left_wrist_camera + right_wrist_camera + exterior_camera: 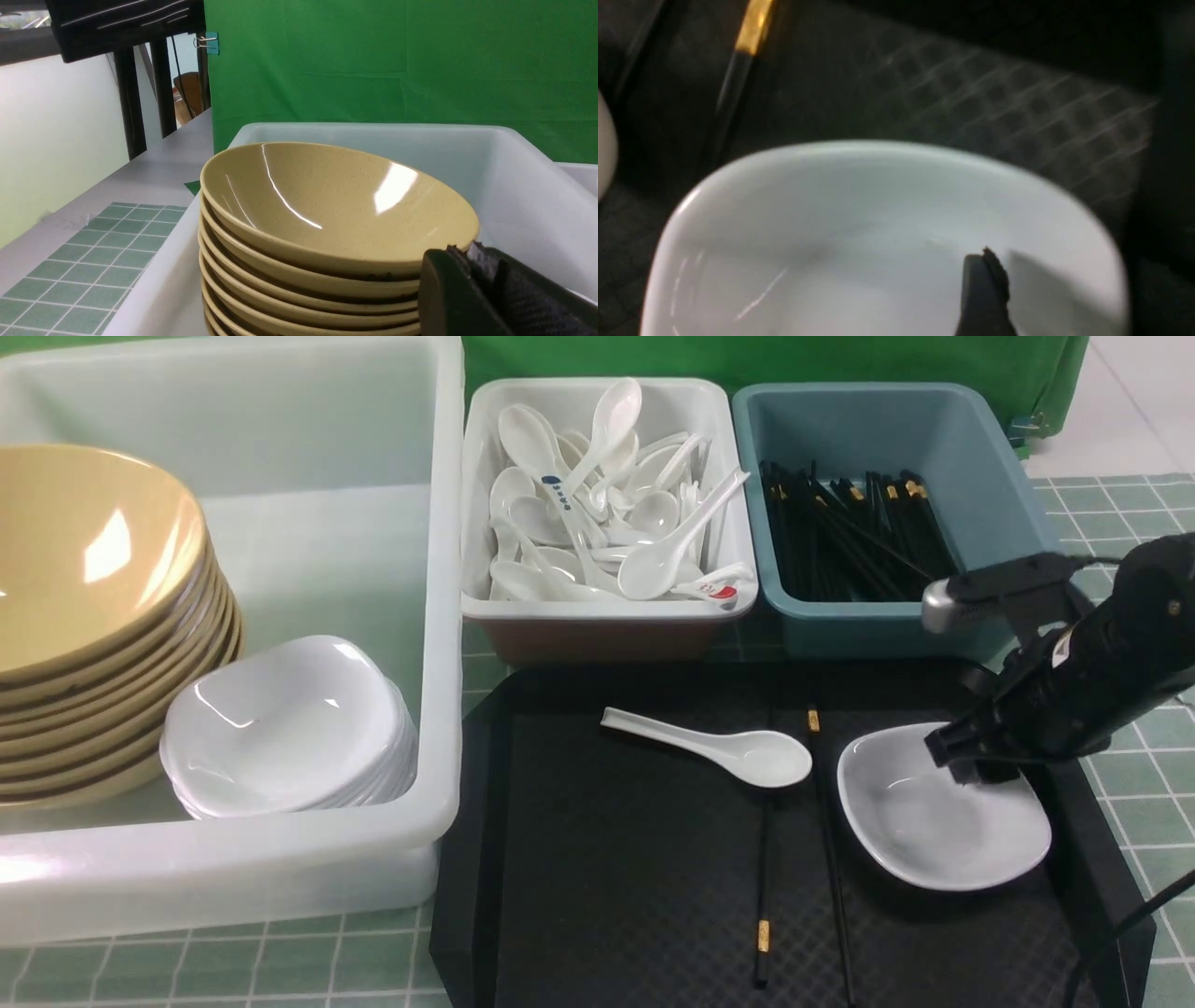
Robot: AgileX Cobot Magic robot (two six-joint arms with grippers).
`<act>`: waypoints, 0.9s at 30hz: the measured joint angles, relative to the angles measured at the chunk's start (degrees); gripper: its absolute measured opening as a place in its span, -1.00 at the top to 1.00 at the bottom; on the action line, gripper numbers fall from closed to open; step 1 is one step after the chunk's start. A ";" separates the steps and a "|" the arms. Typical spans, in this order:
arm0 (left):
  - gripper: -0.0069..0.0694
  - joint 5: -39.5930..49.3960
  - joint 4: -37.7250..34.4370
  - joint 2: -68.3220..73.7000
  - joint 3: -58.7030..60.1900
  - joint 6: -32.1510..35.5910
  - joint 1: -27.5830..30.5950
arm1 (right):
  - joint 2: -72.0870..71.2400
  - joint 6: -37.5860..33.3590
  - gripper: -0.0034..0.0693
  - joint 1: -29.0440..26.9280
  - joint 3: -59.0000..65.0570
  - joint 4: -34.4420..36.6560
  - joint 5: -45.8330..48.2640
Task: On blue table put chopsticks spoon bowls plates into blue grey white boxes.
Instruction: 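Reach for and grasp the small white dish on the black tray, then place the white bowl into the white bin on top of the stacked bowls with the right gripper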
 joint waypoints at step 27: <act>0.81 -0.18 0.81 0.00 0.36 0.00 0.00 | -4.75 -22.58 0.70 43.07 -15.79 26.58 -40.82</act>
